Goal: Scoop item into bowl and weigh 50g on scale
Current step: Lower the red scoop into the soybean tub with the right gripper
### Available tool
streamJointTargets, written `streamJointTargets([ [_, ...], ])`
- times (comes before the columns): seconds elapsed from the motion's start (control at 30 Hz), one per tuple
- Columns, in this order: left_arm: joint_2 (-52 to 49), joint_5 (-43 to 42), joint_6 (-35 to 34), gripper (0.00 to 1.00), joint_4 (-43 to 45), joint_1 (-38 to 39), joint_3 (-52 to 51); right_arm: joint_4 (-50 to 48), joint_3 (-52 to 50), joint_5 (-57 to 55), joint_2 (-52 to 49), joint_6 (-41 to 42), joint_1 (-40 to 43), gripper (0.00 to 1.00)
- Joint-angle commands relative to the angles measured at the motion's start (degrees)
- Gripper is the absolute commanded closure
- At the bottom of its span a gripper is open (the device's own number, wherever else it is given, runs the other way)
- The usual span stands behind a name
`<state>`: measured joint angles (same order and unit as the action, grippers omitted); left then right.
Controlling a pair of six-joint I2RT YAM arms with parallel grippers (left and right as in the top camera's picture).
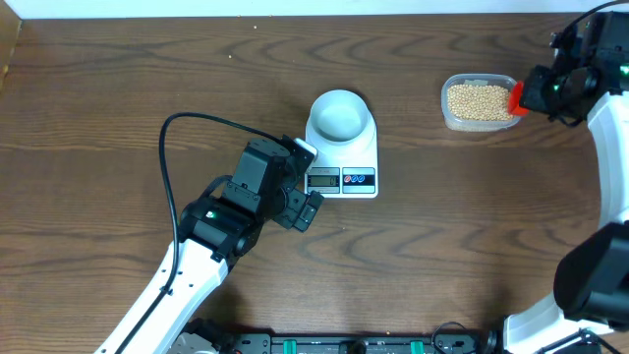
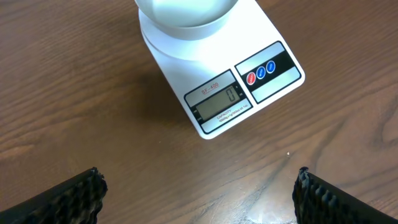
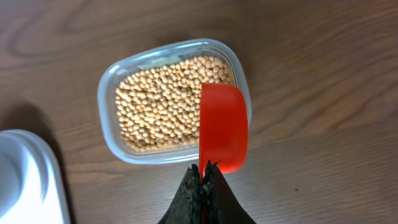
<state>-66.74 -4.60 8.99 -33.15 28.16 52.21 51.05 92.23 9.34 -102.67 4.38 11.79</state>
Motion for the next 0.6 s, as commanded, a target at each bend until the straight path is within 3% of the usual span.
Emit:
streamJointTargets([
  [0.0, 0.5, -0.5, -0.3, 0.02, 0.0, -0.2, 1.7, -0.7, 1.1, 1.2, -2.3, -3.4, 0.2, 0.99],
  [0.3, 0.5, -0.5, -0.3, 0.02, -0.4, -0.2, 1.7, -2.7, 1.1, 5.1, -8.4, -3.4, 0.2, 0.99],
  [0.57, 0.5, -0.5, -0.3, 0.02, -0.6, -0.2, 1.6, -4.7, 1.1, 17.0, -13.6, -3.2, 0.2, 0.99],
])
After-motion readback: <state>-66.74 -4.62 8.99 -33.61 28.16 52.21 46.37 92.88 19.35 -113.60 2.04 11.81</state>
